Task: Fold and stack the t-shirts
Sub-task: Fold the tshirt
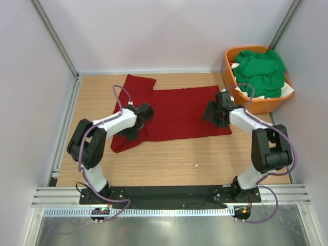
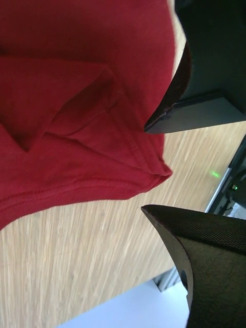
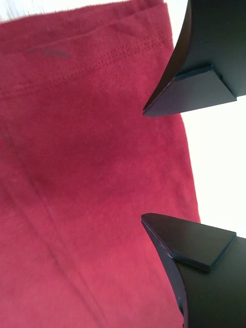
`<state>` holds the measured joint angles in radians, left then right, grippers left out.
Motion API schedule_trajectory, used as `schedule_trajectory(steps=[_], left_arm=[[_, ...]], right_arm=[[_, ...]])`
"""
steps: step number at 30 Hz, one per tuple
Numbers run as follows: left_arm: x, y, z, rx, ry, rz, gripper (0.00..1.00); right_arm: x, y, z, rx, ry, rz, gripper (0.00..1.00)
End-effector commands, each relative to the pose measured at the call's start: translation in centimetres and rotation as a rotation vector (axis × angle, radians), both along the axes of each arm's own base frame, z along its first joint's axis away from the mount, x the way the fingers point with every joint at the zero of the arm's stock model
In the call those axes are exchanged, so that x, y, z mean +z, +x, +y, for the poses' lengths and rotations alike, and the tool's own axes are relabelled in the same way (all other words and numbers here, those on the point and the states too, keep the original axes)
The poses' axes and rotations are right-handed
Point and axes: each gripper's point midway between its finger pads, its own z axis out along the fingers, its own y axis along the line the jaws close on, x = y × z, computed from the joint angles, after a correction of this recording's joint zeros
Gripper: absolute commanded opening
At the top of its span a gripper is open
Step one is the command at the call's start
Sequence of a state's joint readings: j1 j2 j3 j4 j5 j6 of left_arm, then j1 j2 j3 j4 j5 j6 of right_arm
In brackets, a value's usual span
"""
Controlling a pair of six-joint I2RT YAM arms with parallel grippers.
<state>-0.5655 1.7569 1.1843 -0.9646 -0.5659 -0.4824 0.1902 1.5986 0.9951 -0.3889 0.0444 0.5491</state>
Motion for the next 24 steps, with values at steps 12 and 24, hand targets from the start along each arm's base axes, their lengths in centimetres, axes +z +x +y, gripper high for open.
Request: schedule_trajectory(steps=[12, 24], left_arm=[[-1.3, 1.2, 0.4, 0.009, 0.121, 0.014, 0.44], [-1.1, -0.4, -0.5, -0.009, 0.129, -0.015, 0.61]], right_arm=[[-1.0, 1.2, -0.6, 0.04, 0.034, -0.01, 0.82], [-3.1, 1.2, -1.9, 0.006, 0.084, 0.029, 0.82]])
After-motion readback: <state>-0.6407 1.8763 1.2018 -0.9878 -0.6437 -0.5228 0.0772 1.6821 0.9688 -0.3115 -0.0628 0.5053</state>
